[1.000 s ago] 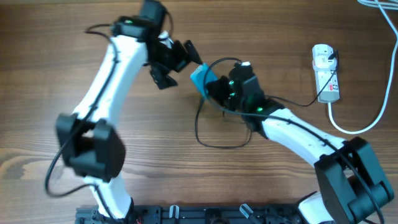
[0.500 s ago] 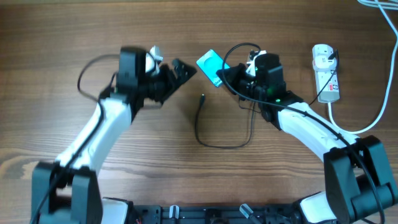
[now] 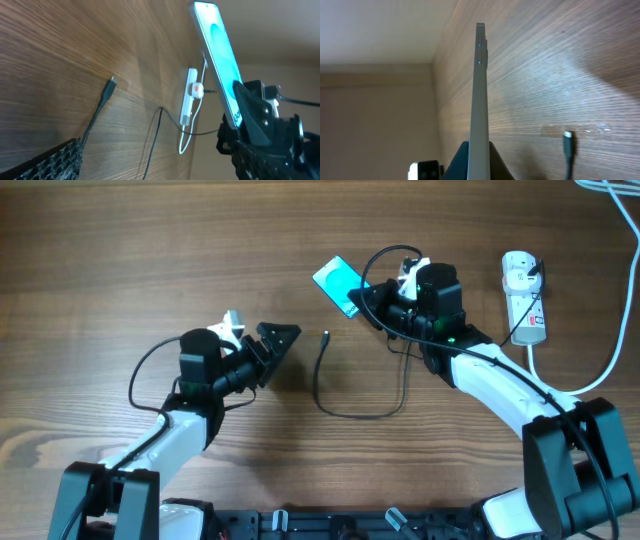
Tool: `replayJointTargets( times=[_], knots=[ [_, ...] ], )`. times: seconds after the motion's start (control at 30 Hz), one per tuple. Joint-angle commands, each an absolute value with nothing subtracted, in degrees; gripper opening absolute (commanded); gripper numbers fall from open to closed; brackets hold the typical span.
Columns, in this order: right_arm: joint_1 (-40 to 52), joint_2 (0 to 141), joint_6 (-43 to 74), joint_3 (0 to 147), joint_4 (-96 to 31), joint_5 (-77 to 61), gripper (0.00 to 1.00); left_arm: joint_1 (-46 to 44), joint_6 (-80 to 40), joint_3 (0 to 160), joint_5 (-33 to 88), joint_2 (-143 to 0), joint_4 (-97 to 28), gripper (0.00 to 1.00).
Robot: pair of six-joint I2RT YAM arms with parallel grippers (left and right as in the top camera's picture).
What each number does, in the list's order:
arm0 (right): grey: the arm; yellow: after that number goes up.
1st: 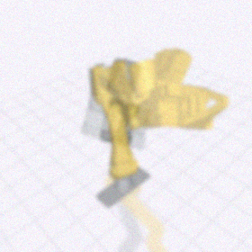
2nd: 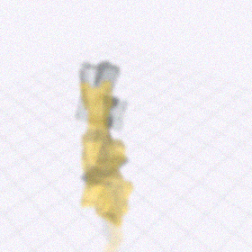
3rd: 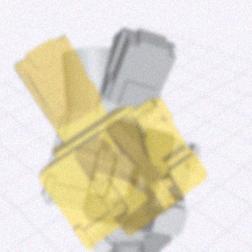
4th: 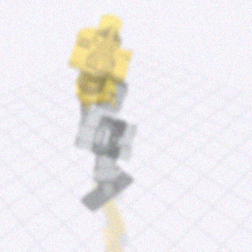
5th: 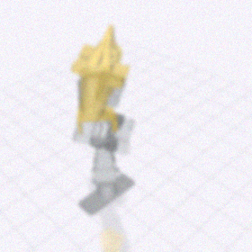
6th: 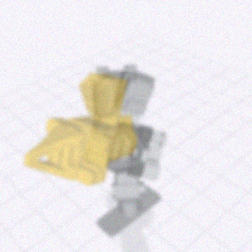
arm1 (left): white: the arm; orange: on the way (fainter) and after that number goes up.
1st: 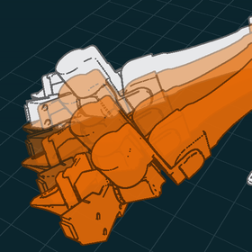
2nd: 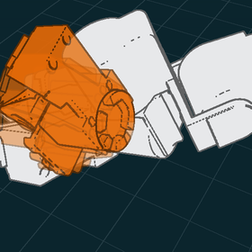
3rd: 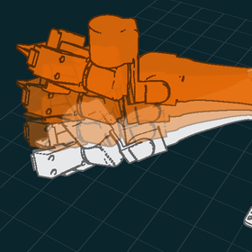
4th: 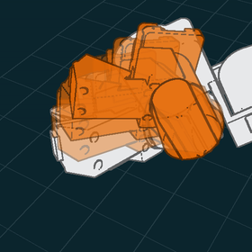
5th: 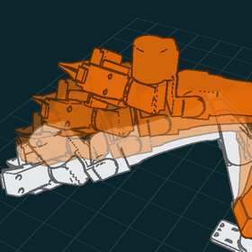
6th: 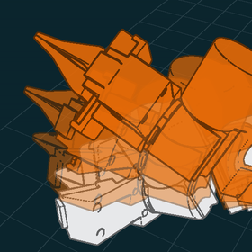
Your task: Plug charger to phone and switch on socket
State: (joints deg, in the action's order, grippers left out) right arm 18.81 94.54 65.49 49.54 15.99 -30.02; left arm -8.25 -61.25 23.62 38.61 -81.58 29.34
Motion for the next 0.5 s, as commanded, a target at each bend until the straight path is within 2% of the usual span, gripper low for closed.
replayJointTargets(
  times=[0.0, 0.47],
  knots=[
    [18.7, 92.8, 64.8, 50.6, 17.5, -33.6, 0.04, -7.7, -62.5, 23.5, 41.3, -81.9, 32.8, 1.00],
    [18.8, 92.9, 65.2, 50.6, 19.0, -35.7, 0.04, -7.7, -64.0, 23.5, 40.0, -81.9, 33.1, 1.00]
  ],
)
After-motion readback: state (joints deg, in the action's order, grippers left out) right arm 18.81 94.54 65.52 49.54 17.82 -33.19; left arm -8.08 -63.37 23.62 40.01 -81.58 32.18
